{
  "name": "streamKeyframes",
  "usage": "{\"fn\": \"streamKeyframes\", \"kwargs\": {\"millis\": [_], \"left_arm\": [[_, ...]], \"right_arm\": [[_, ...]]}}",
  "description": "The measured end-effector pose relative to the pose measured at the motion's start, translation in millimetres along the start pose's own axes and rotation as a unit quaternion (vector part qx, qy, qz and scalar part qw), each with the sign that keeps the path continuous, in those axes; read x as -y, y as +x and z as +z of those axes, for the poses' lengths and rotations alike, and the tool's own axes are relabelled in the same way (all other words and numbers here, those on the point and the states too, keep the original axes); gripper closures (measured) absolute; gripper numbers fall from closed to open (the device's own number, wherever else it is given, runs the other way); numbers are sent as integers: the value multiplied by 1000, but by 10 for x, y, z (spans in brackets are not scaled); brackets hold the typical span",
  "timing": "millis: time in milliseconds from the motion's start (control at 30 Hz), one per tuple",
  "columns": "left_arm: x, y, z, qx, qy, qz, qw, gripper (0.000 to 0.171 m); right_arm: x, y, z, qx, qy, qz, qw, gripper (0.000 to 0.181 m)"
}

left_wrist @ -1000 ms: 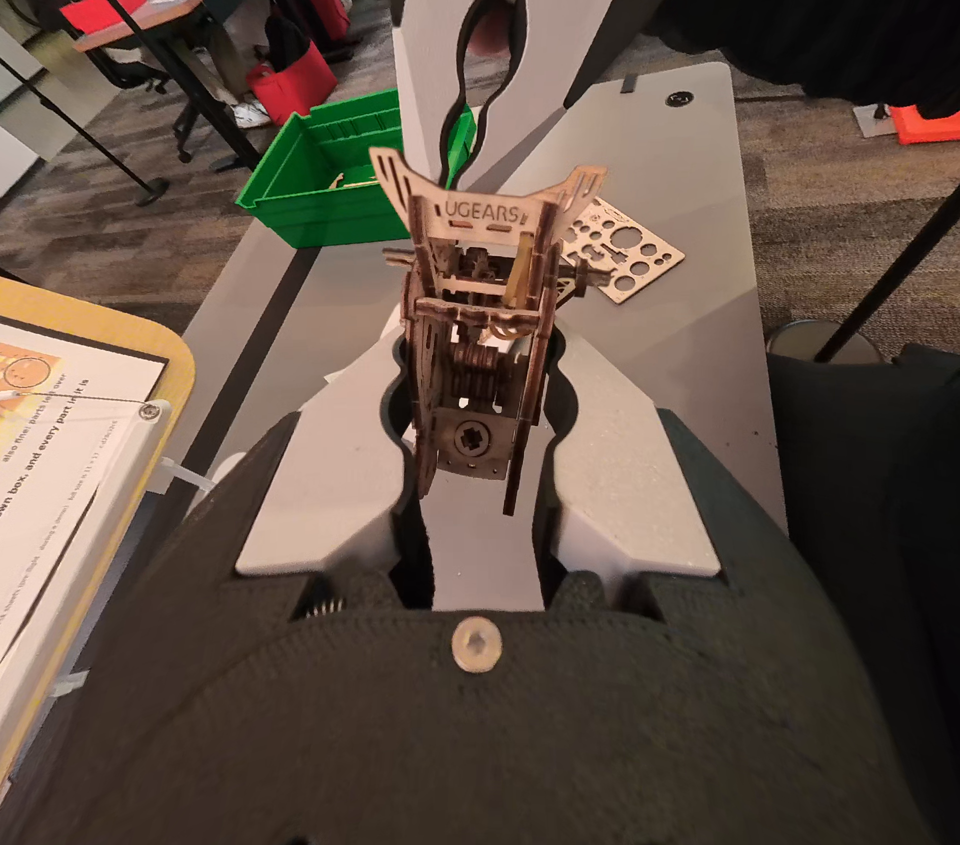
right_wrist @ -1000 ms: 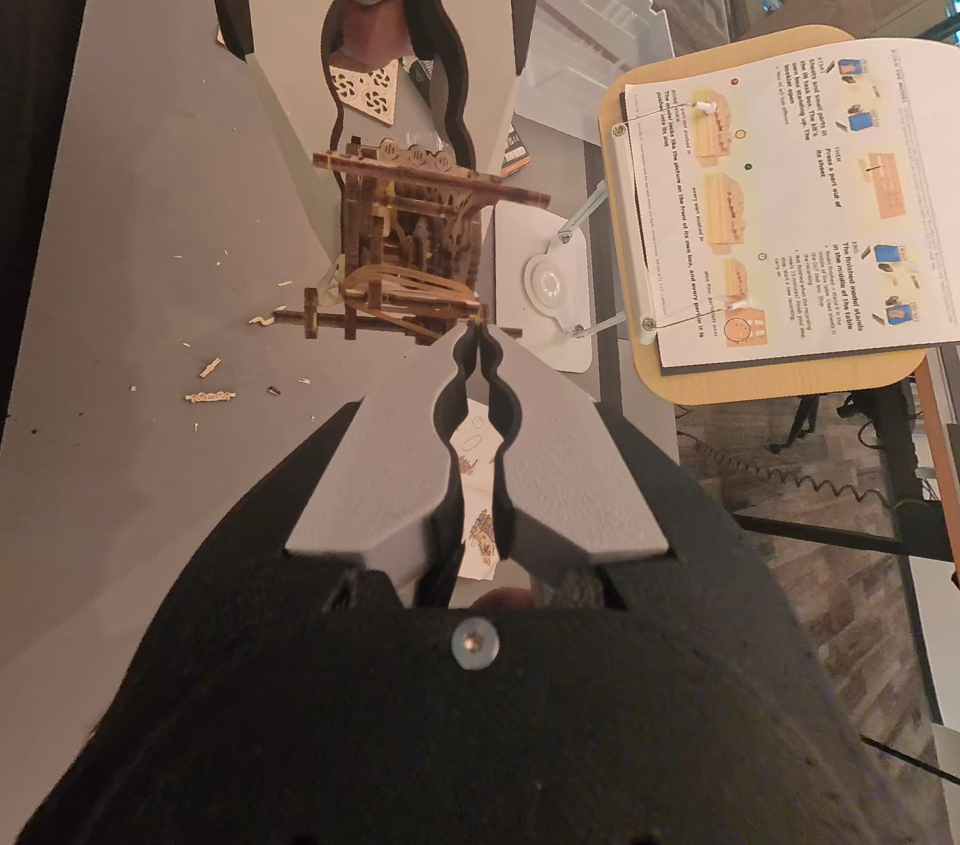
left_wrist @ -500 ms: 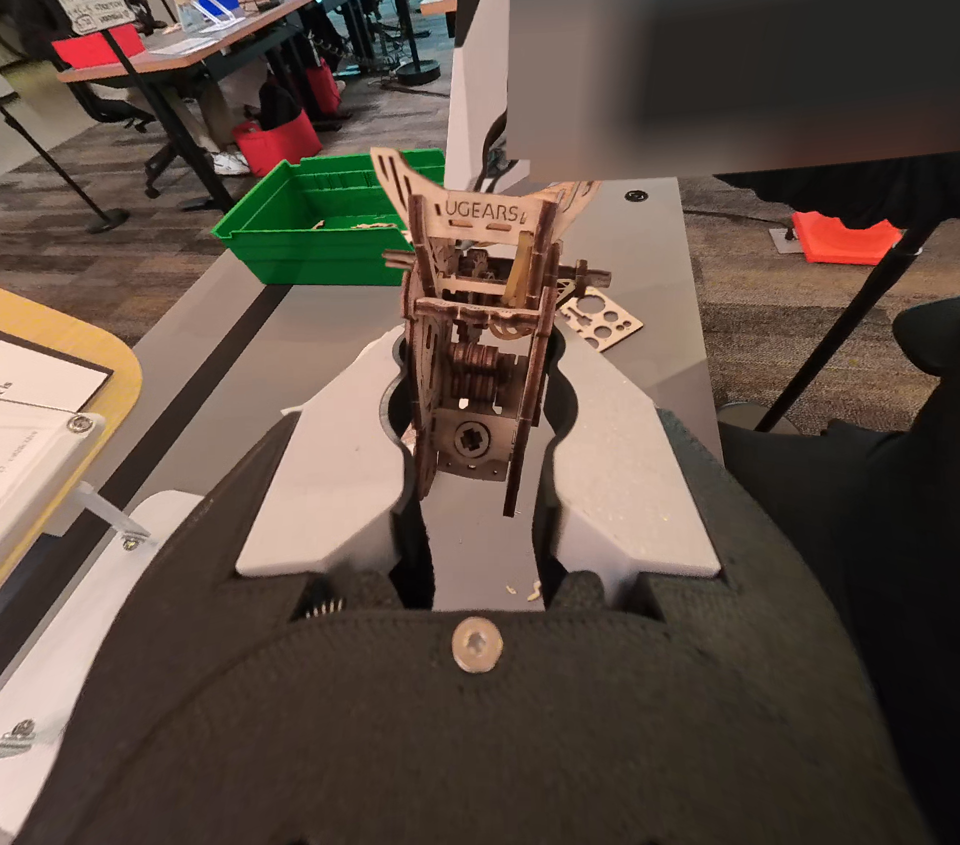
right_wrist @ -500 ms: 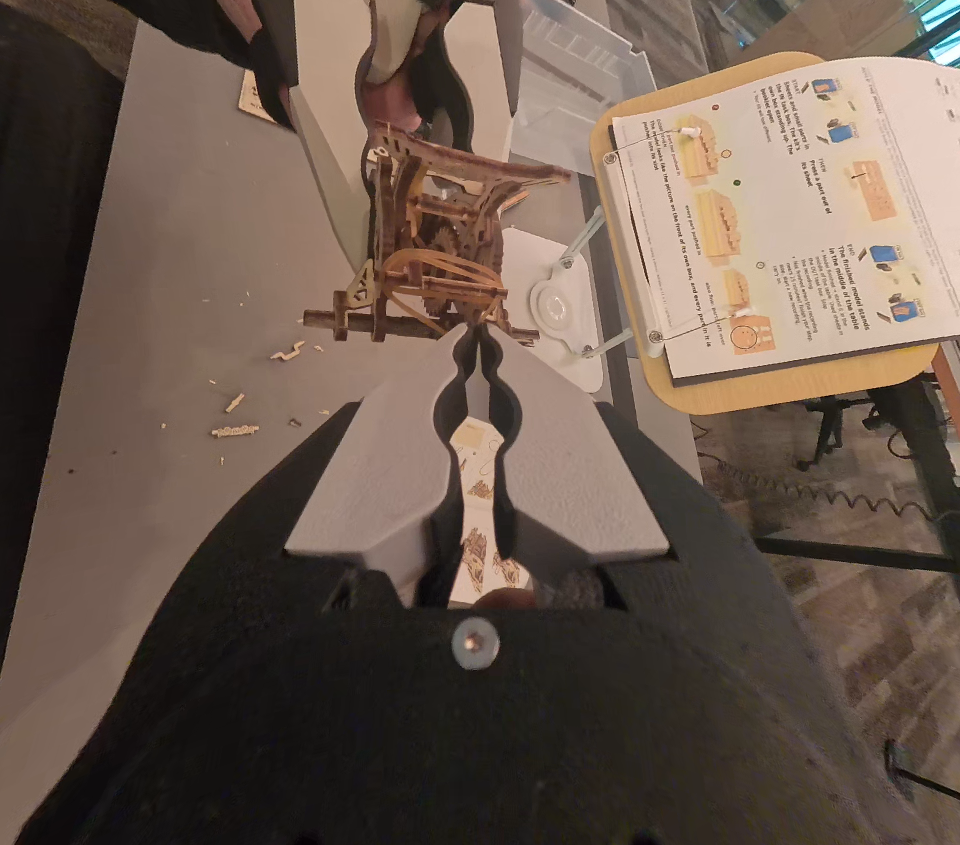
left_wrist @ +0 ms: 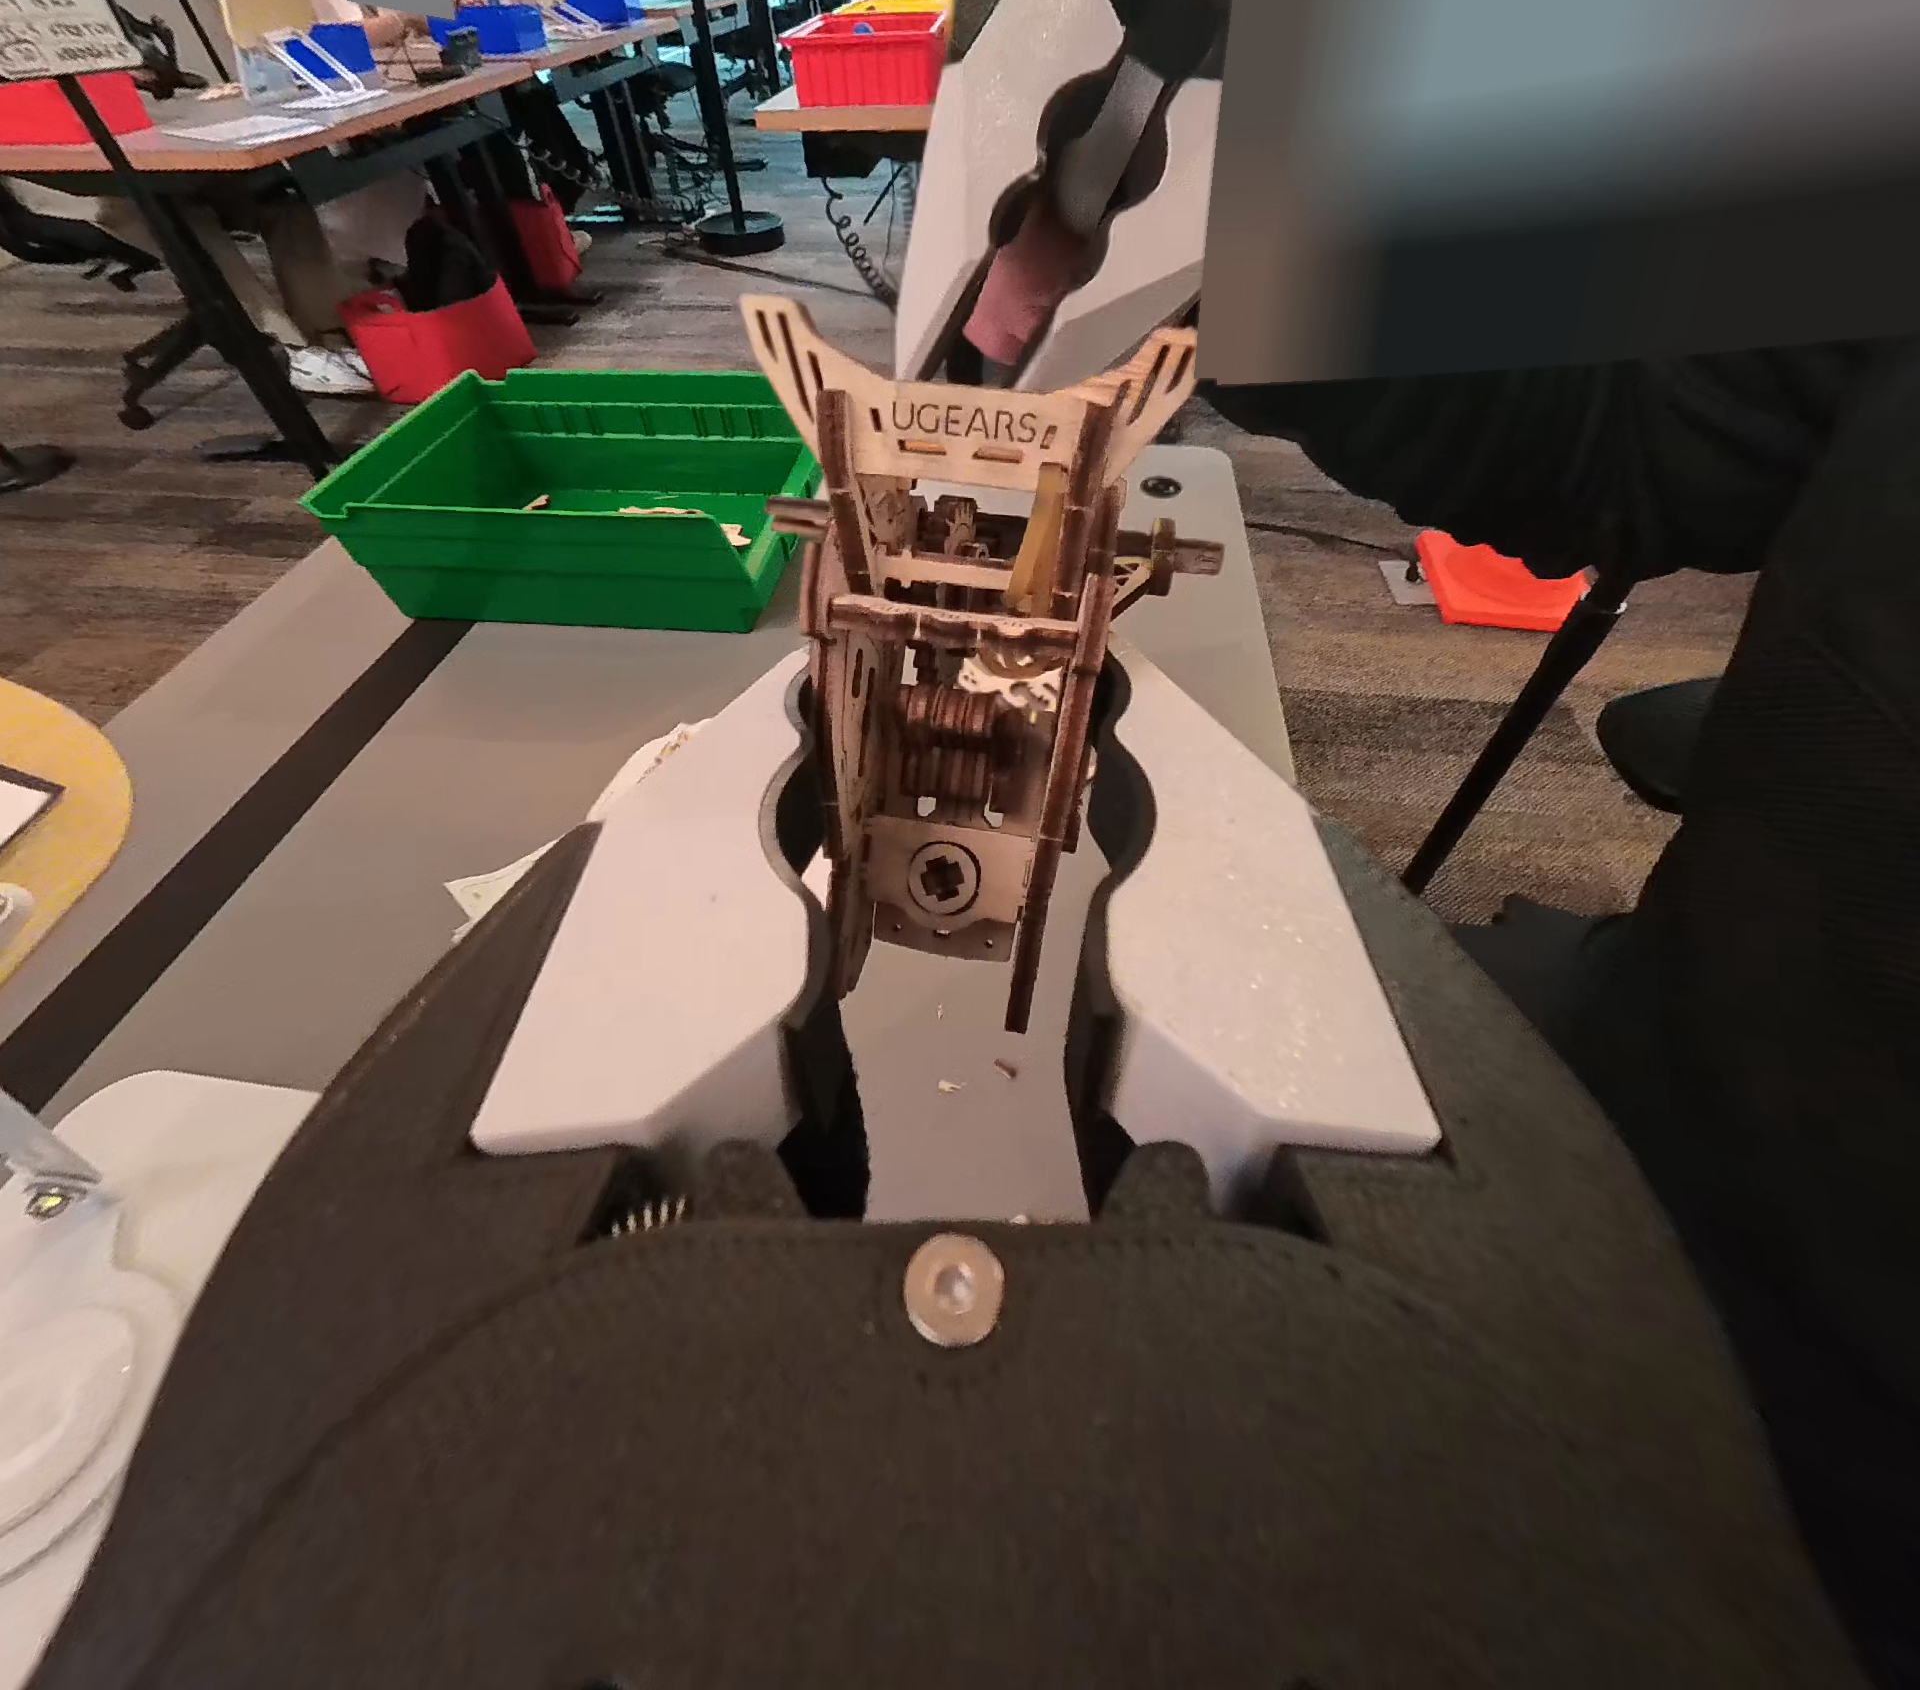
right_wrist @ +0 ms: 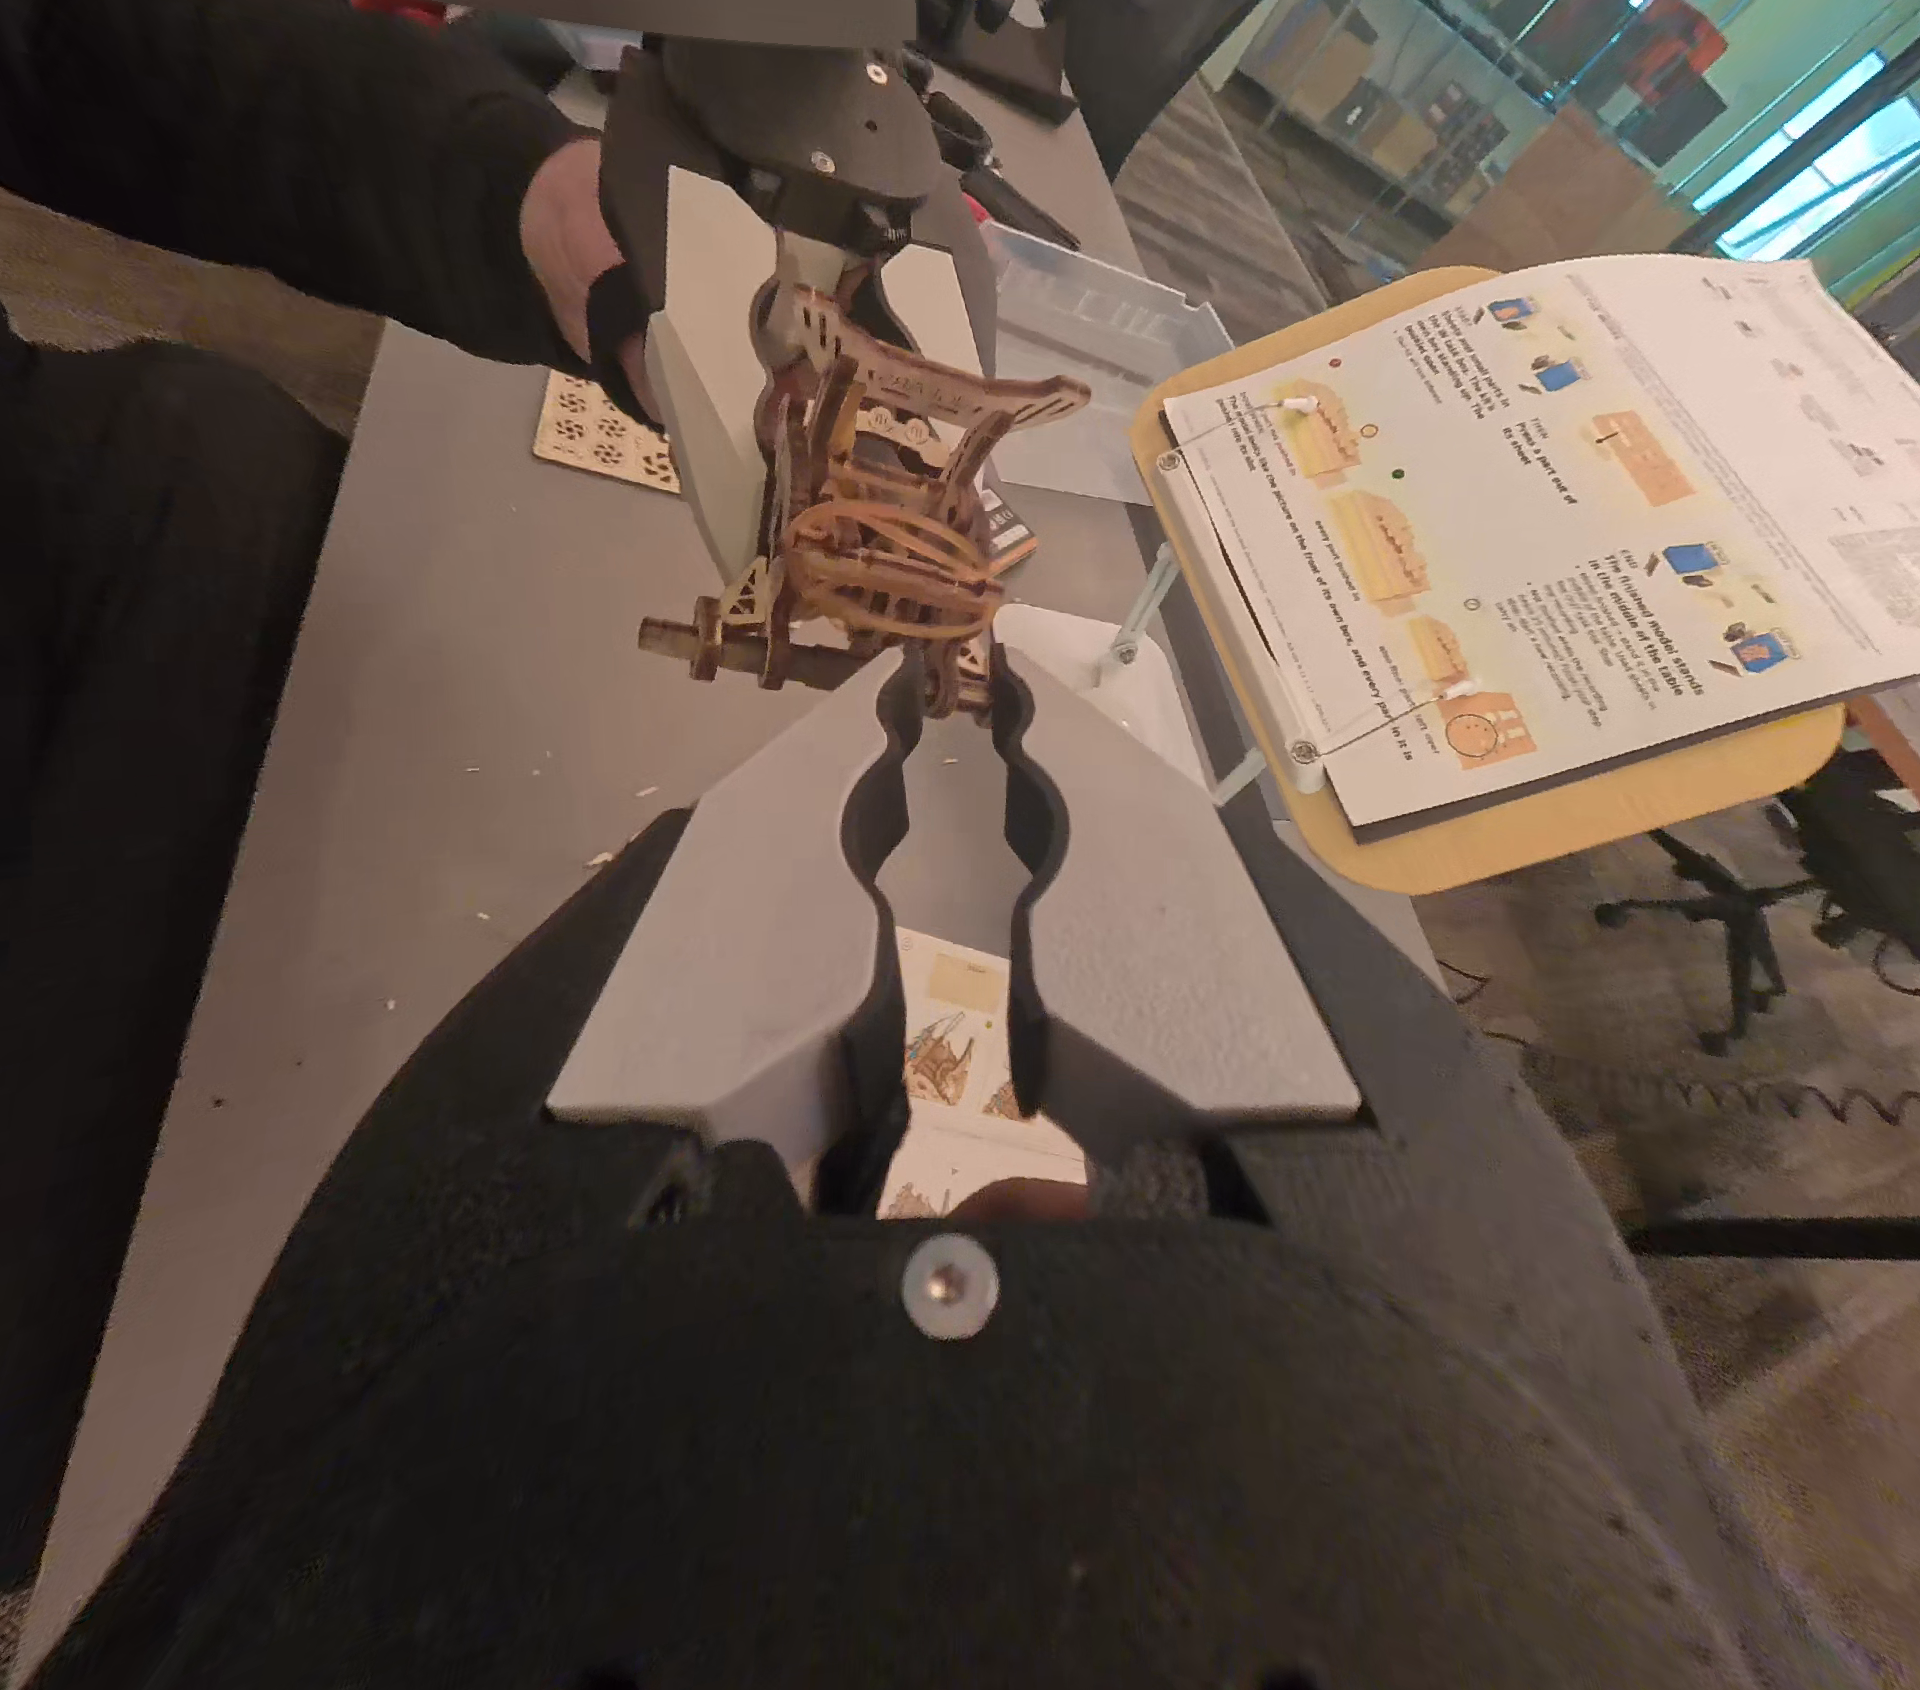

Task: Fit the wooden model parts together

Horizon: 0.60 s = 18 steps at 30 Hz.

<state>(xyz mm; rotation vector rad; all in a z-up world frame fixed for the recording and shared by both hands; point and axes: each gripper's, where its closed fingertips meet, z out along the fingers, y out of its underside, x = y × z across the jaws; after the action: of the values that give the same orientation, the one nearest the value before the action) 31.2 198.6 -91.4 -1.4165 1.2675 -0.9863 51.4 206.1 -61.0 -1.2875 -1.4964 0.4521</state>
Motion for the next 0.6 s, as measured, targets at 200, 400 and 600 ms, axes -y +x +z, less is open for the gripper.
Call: {"fn": "streamKeyframes", "kwargs": {"millis": [200,400,600], "left_arm": [[2,32,8,-29,3,-23,999,126],[6,78,47,-53,-5,-38,998,126],[35,98,60,-65,0,-48,997,126]], "right_arm": [[69,-44,-69,-9,15,-68,998,172],[38,-103,-12,-40,-52,-255,965,170],[69,-123,-9,-47,-49,-290,955,181]]}}
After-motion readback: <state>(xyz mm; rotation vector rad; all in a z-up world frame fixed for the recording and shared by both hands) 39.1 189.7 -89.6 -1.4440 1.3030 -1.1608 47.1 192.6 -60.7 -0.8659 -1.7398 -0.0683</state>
